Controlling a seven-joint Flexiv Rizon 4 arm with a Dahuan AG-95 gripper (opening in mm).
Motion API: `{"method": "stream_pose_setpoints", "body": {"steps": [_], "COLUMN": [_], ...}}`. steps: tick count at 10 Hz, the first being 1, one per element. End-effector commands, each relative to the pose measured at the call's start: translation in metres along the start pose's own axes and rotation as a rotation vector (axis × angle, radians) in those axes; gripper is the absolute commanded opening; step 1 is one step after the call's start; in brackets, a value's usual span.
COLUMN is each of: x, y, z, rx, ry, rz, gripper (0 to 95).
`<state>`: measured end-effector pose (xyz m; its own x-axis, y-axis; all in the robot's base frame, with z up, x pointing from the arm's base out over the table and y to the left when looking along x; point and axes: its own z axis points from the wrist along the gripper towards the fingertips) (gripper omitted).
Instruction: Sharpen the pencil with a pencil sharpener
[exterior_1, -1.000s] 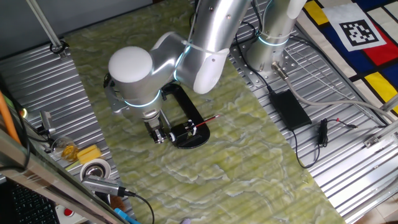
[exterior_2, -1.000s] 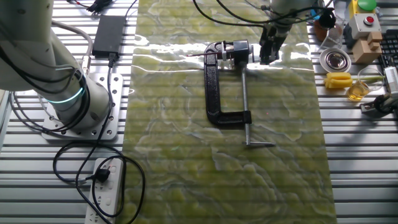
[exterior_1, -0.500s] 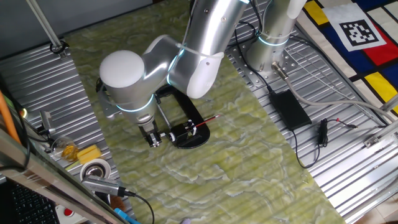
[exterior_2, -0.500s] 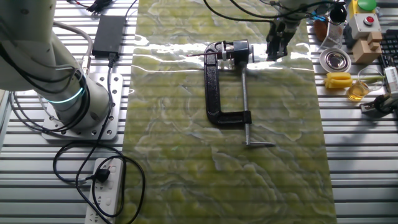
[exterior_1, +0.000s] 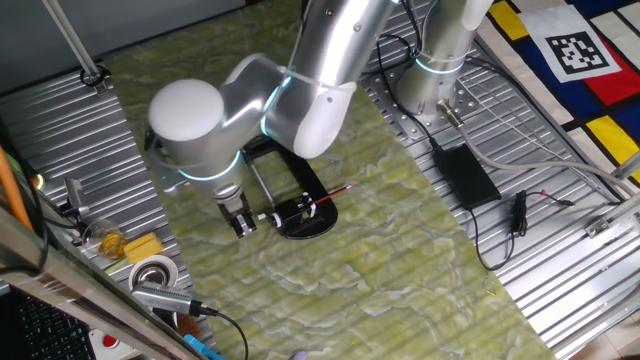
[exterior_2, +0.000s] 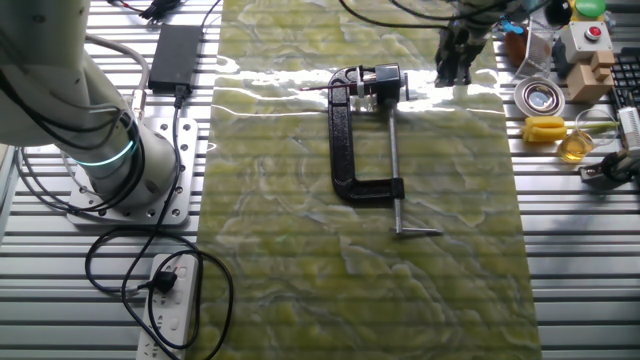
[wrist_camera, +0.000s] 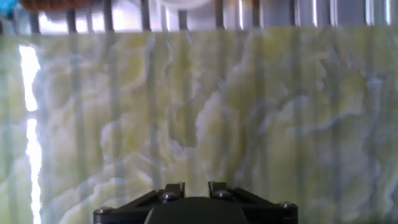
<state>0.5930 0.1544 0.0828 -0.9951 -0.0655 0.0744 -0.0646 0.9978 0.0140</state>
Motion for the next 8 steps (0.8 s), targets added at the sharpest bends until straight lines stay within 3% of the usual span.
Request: {"method": "stream_pose_setpoints", "body": {"steps": [1, 6, 8], "x": [-0.003, -0.001, 0.017], "y": [-0.007, -0.034, -0.045], "z": [-0.007, -0.017, -0.021], "rx": [0.009, 0.010, 0.009], "ry": [-0.002, 0.007, 0.004], "rz": [-0.052, -0.111, -0.155], "gripper": [0.0, 0.0, 0.0]}}
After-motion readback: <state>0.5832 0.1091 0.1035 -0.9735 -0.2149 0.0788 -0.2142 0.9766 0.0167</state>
